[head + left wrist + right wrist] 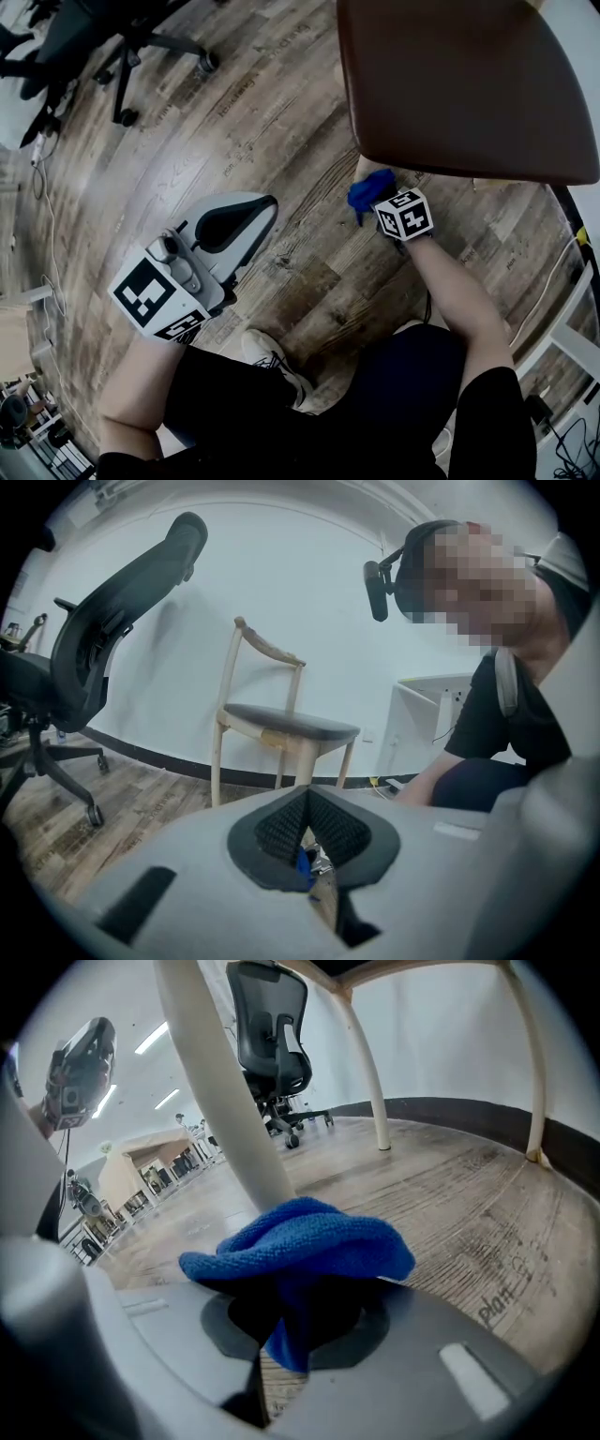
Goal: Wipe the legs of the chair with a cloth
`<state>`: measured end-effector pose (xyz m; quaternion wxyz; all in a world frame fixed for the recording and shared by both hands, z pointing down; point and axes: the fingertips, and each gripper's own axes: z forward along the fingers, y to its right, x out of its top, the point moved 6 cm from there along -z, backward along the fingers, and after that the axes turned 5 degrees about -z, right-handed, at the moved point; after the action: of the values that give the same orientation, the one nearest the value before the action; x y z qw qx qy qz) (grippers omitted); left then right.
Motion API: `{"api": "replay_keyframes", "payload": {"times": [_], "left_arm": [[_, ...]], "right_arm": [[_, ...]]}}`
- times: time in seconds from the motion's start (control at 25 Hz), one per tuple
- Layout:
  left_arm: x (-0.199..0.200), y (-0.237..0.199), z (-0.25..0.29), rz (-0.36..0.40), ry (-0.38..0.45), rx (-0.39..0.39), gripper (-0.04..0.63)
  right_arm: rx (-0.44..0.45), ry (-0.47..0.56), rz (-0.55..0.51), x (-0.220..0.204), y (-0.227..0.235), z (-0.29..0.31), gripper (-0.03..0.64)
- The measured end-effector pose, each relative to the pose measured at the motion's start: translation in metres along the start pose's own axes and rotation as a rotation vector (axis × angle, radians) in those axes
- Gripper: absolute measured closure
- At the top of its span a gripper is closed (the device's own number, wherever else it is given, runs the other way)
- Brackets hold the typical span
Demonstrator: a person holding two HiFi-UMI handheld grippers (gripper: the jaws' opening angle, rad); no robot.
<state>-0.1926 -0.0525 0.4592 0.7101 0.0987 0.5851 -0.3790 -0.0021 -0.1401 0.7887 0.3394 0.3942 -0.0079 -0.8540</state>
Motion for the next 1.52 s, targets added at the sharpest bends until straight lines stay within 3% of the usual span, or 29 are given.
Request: {"api": "replay_keyframes", "payload": {"times": [0.48, 0.96, 1.28, 1.52], "left_arm": [[0.002, -0.001, -0.008, 0.015, 0.023, 0.000, 0.595], [0.015, 0.014, 0.020, 0.027, 0.065, -0.066, 0.595], [0.023, 0.027, 0.037, 0.039, 0.089, -0.104, 0.595], [0.026, 0.034, 0.044, 0.033, 0.097, -0.113, 0.595]], "right_arm": [[-0.012, 0.047, 0.023, 0.012, -0.009, -0.017, 0.552], [0.017, 0.272, 0.035, 0.083, -0.052, -0.099, 0.551], [0.059, 0.473, -0.082, 0.145, -0.082, -0.172, 0.551], [0.069, 0.622, -0.075, 0.165, -0.085, -0.224, 0.551]]}}
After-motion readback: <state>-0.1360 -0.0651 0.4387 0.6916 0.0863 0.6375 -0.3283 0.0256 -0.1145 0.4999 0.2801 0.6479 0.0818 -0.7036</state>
